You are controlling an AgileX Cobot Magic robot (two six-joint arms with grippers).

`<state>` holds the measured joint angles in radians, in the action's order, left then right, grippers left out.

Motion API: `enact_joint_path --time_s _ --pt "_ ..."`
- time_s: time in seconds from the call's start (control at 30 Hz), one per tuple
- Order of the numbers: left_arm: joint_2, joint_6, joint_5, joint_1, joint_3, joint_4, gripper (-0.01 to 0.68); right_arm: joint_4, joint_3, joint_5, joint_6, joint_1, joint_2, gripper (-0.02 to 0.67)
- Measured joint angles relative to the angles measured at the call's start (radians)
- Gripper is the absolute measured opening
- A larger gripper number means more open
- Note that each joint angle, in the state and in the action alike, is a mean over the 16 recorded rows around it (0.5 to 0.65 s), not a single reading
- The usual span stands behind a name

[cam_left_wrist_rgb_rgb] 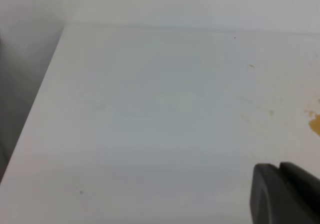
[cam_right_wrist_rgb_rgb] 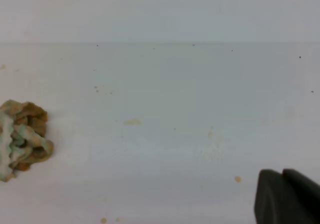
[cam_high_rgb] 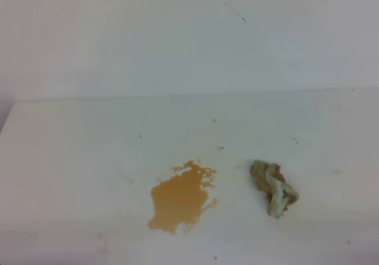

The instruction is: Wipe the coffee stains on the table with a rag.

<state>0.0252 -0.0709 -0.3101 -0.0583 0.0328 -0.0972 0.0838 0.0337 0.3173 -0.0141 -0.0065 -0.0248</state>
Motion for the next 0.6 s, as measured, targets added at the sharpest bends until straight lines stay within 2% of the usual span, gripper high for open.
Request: enact_joint_path --time_s 0.6 --pt "0.0 0.0 0.0 0.0 -0.002 0.0 0.001 0.0 0.0 0.0 0.0 0.0 0.0 -0.003"
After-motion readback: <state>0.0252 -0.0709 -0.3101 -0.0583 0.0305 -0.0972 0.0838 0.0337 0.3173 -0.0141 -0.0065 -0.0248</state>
